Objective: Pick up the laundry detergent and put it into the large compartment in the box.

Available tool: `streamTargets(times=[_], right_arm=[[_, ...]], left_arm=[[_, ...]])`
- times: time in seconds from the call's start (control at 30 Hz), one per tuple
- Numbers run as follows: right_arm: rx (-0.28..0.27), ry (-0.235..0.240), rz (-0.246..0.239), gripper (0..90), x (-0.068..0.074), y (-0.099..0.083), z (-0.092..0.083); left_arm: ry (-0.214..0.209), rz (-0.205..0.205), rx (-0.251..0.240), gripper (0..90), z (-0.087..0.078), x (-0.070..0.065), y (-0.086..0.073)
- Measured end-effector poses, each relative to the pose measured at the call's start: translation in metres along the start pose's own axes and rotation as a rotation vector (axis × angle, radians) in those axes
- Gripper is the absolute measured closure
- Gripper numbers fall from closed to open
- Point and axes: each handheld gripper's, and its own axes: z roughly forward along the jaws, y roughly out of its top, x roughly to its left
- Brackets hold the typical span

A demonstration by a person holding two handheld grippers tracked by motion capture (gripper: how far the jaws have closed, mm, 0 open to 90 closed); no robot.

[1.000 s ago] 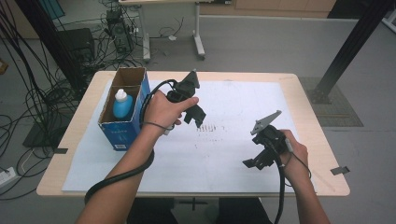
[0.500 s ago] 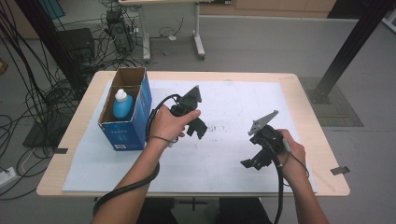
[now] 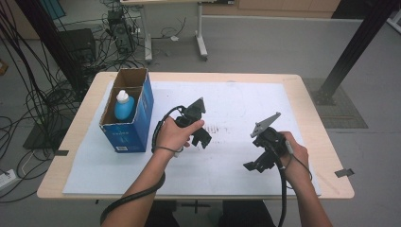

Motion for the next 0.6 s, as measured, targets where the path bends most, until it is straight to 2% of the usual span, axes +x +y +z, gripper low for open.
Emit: streamTargets(times=[0.2,0.53,0.6], right_arm=[[0.002,0.003,-0.002,4.4,0.0001,0.0008,0.0008],[-0.002,-0.001,0.001,4.5,0.0005,0.0,0.0002],[-0.001,0.0,0.003,4.4,0.0006,-0.0006,0.0003]], left_arm=[[-0.02,-0.01,-0.006,12.0,-0.0004,0.0006,-0.0001],[-0.017,-0.01,0.006,11.9,0.0018,-0.0015,0.0002],[-0.032,-0.009,0.002,11.8,0.0009,-0.0026,0.0001]])
